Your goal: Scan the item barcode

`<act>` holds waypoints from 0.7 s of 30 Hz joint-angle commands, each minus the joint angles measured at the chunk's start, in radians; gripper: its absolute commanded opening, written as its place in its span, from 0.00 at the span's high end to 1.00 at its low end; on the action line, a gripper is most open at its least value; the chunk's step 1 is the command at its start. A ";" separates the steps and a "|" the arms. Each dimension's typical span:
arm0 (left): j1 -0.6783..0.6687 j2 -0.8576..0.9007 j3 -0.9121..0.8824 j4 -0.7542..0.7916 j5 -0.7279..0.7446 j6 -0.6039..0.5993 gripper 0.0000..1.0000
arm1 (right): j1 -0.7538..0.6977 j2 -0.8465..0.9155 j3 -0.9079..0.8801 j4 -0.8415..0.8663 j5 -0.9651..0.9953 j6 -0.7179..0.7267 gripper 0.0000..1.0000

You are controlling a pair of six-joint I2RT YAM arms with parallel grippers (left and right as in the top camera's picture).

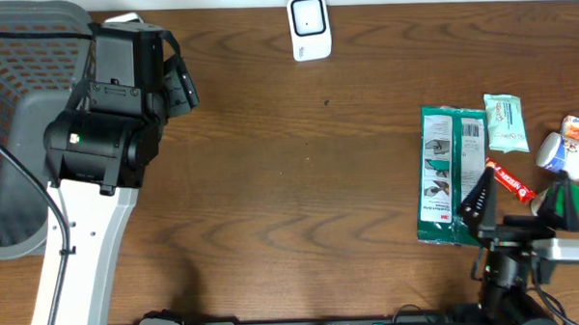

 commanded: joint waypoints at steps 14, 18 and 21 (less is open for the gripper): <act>0.003 -0.002 0.005 -0.003 -0.006 0.017 0.20 | -0.012 -0.006 -0.083 -0.437 -0.119 -0.169 0.01; 0.003 -0.002 0.005 -0.003 -0.006 0.017 0.20 | -0.012 -0.006 -0.083 -0.559 -0.119 -0.169 0.01; 0.003 -0.002 0.005 -0.003 -0.006 0.017 0.20 | -0.012 -0.006 -0.083 -0.578 -0.119 -0.165 0.01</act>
